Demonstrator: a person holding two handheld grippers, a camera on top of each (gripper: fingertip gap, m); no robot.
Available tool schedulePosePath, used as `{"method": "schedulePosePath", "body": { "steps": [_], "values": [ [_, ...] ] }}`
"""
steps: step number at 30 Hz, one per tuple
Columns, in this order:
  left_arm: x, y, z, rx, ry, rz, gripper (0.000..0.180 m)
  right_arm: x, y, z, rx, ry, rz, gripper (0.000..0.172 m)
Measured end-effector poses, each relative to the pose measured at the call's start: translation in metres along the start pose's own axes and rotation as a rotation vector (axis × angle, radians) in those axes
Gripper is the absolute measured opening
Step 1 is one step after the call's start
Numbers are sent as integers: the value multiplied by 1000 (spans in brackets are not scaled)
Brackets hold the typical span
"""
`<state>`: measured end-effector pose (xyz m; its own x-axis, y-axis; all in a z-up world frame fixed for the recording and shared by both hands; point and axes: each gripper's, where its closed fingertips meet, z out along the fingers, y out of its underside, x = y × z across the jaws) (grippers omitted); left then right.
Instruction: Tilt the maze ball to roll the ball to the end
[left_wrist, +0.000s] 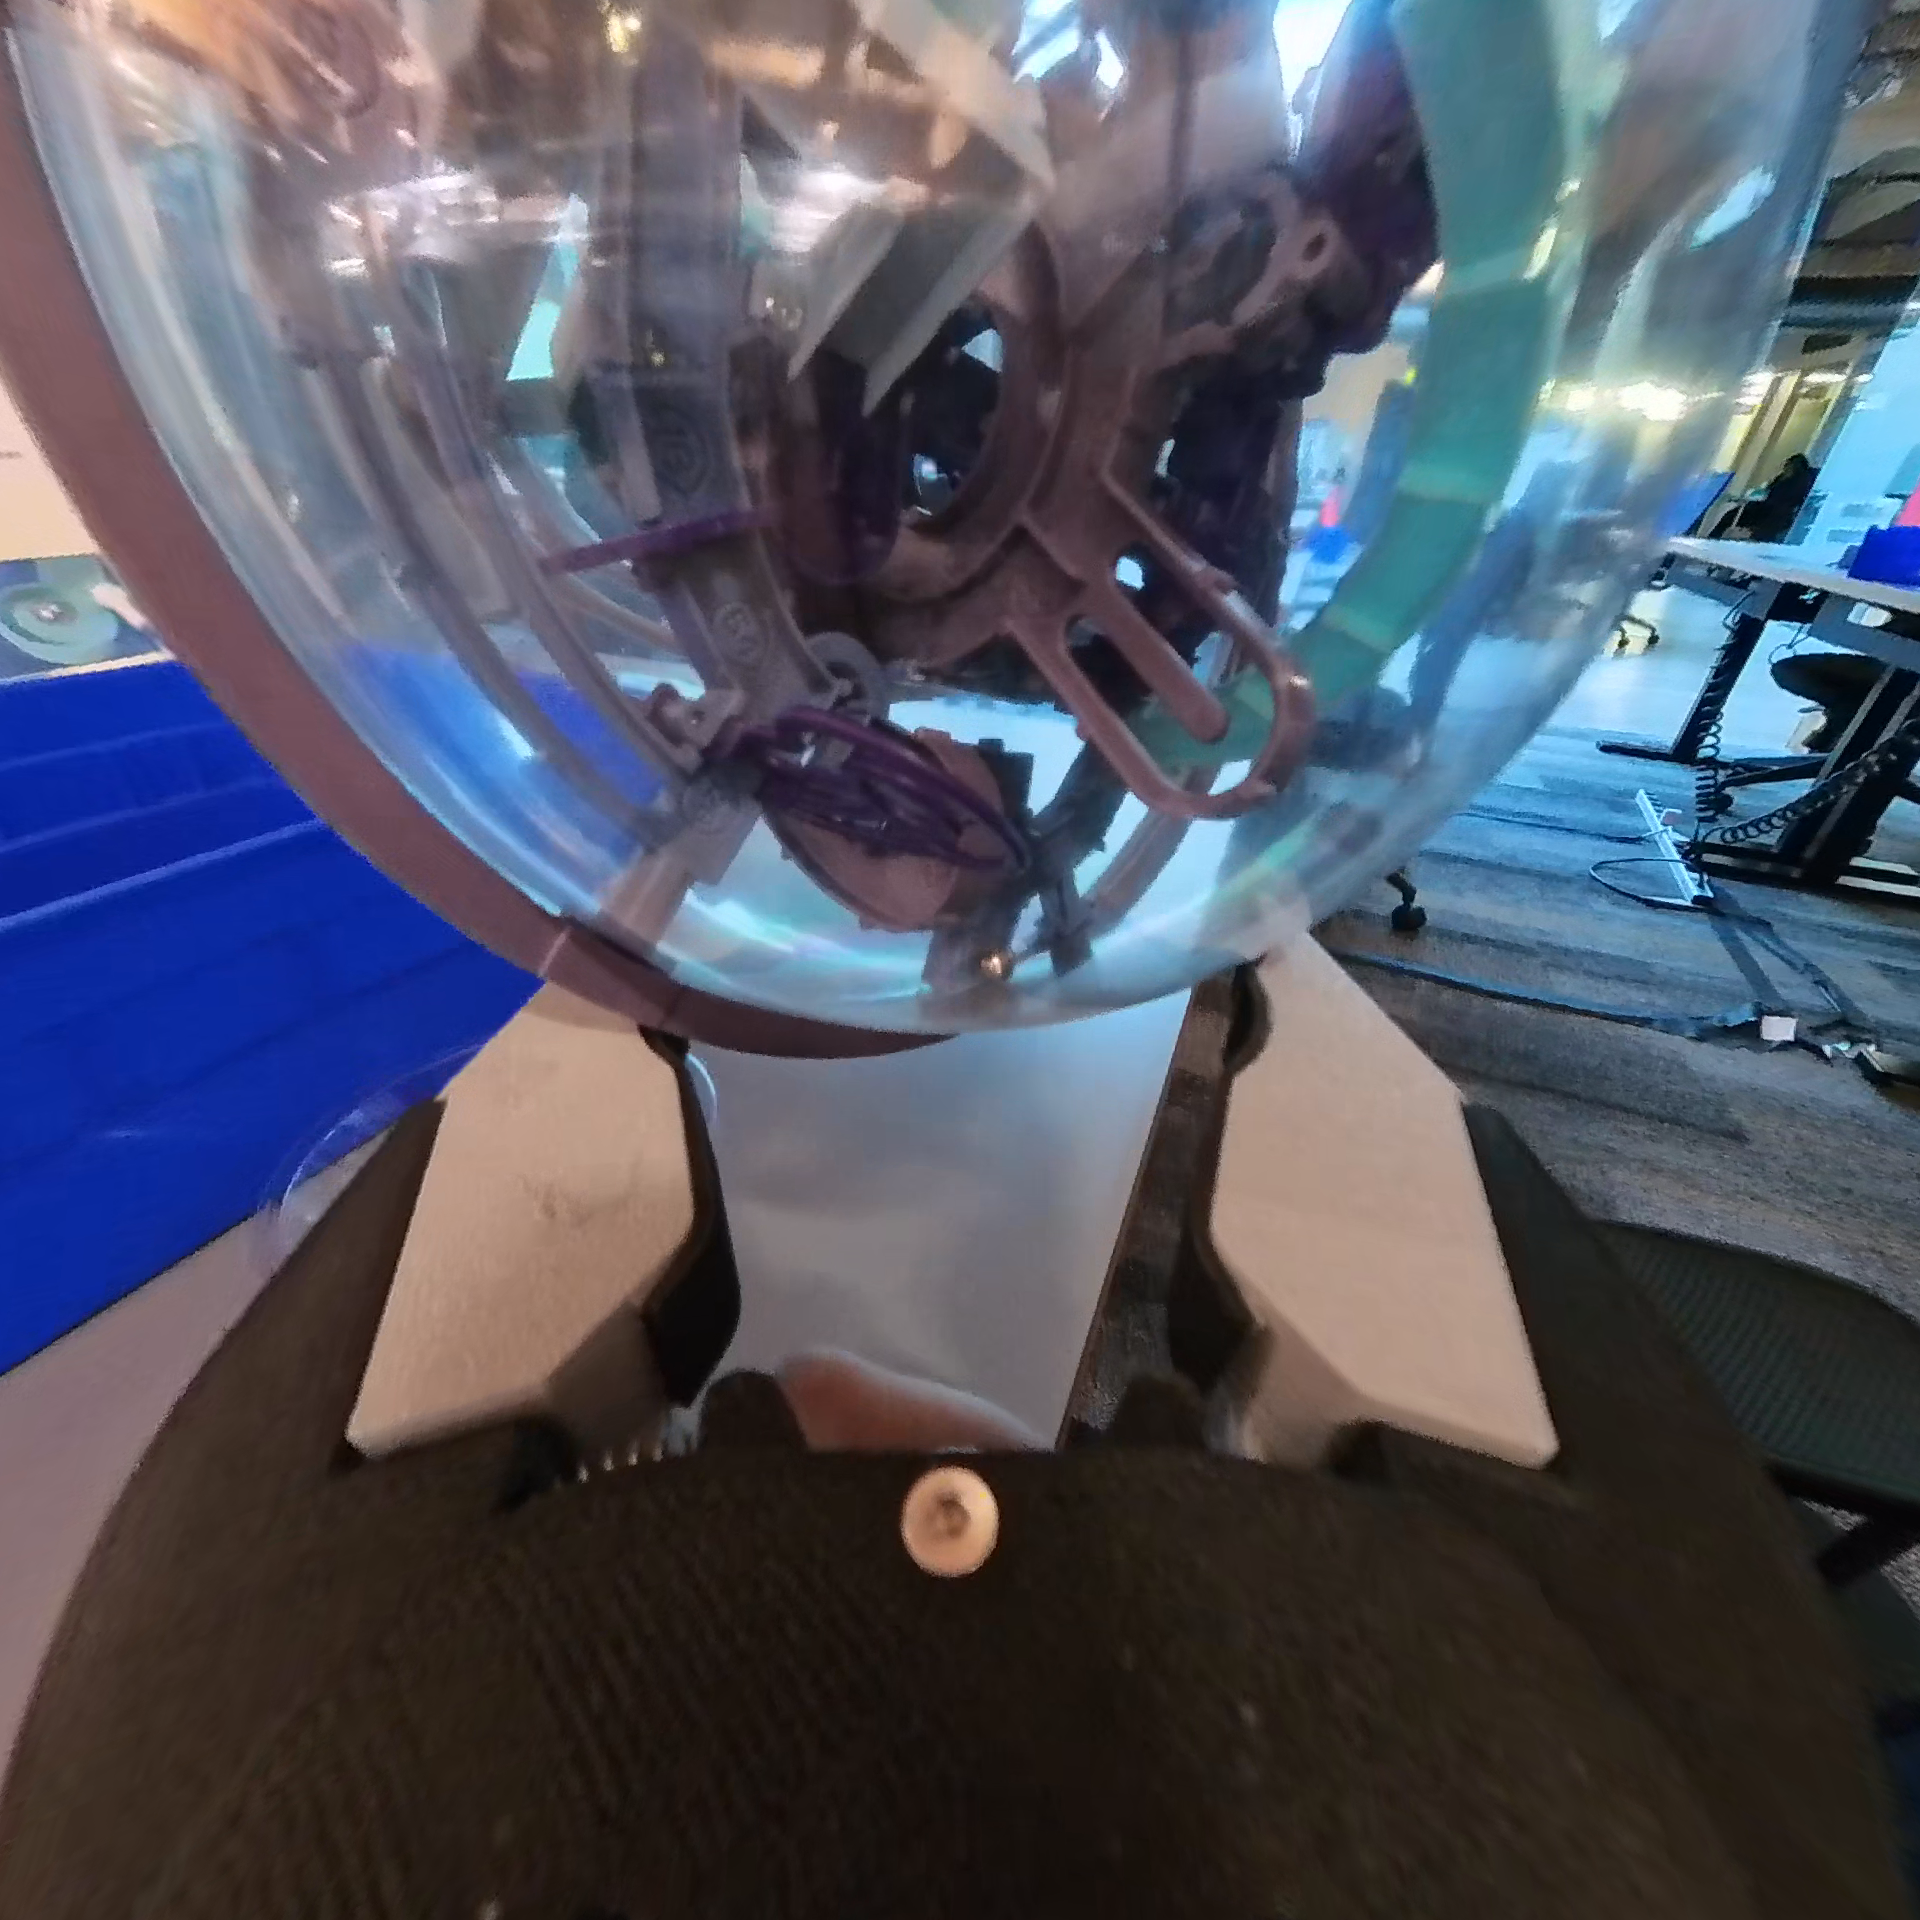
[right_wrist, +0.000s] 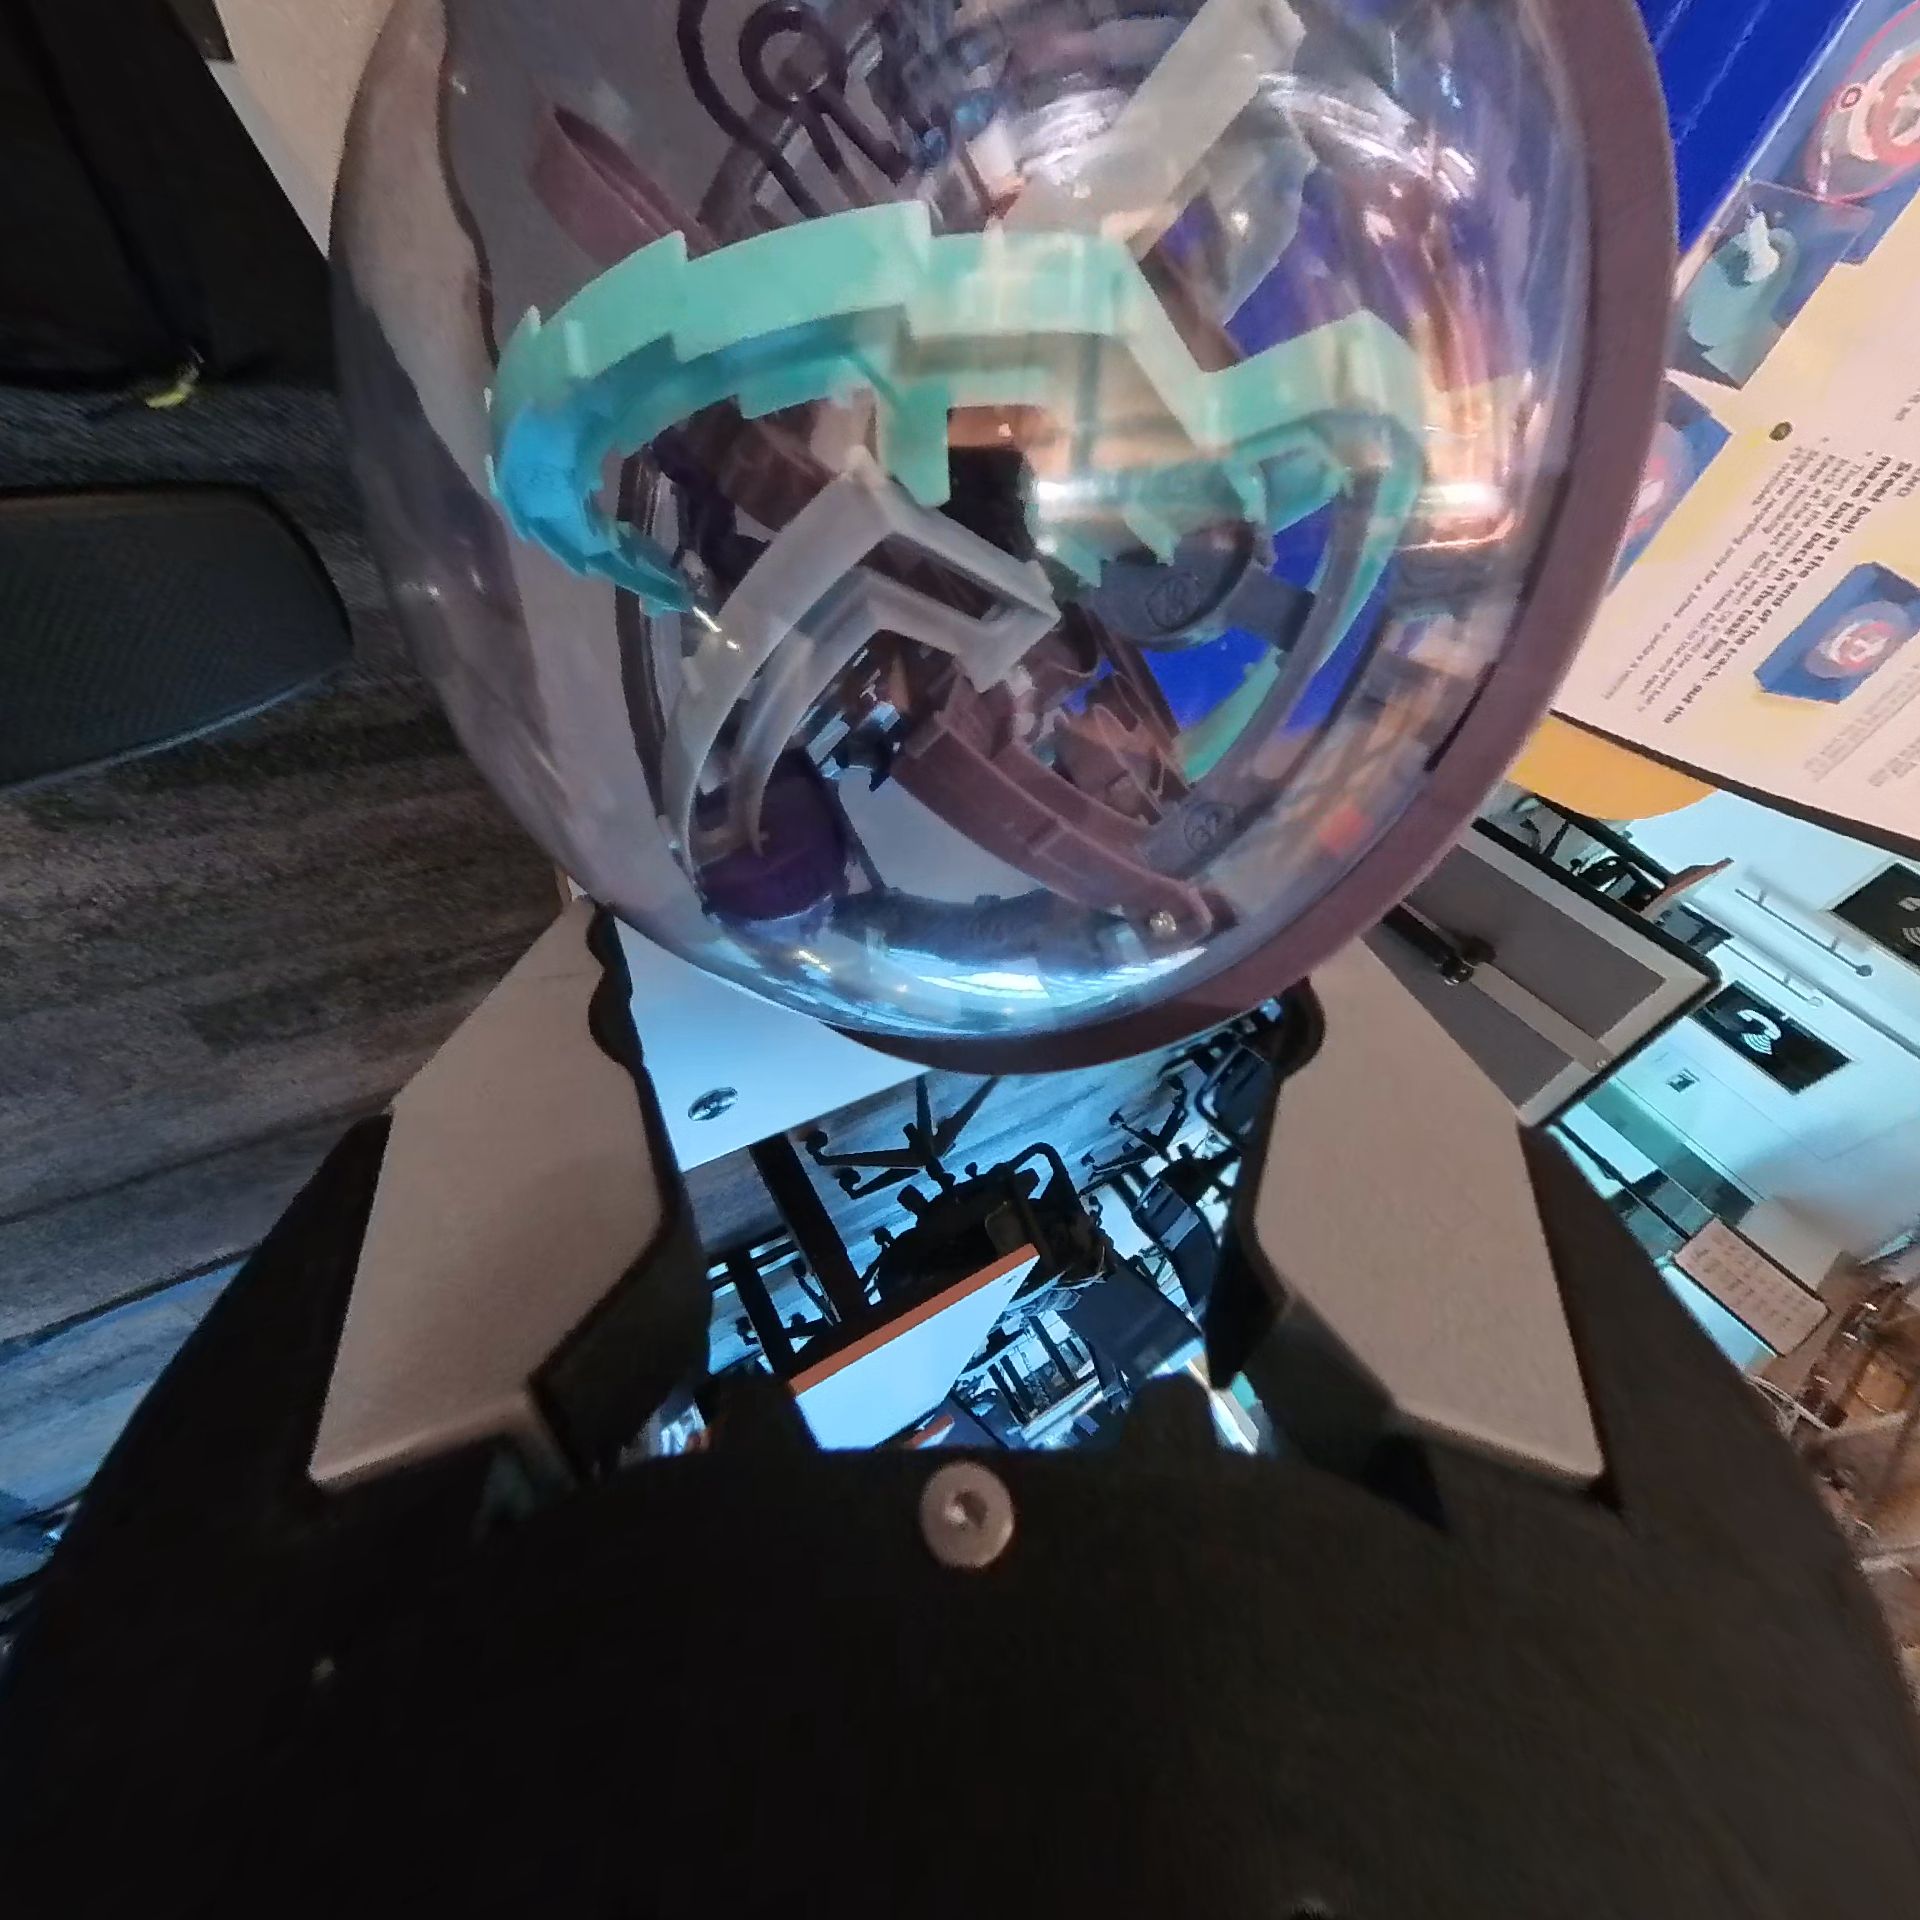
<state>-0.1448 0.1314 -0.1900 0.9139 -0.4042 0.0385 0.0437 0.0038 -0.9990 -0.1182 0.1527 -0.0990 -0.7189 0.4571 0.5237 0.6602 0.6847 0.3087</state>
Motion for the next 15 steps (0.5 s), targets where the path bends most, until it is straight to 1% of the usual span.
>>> {"method": "schedulePosePath", "body": {
  "steps": [1, 9, 15],
  "values": [
    [0, 1, -1, -6, 0, -2, 105, 0, -1, 1, 6, -4, 2, 122],
    [-7, 11, -6, -69, 1, -14, 105, 0, -7, 14, 59, -33, 23, 122],
    [-16, 17, -11, -144, 9, -24, 105, 3, -11, 26, 100, -62, 54, 122]
  ]
}}
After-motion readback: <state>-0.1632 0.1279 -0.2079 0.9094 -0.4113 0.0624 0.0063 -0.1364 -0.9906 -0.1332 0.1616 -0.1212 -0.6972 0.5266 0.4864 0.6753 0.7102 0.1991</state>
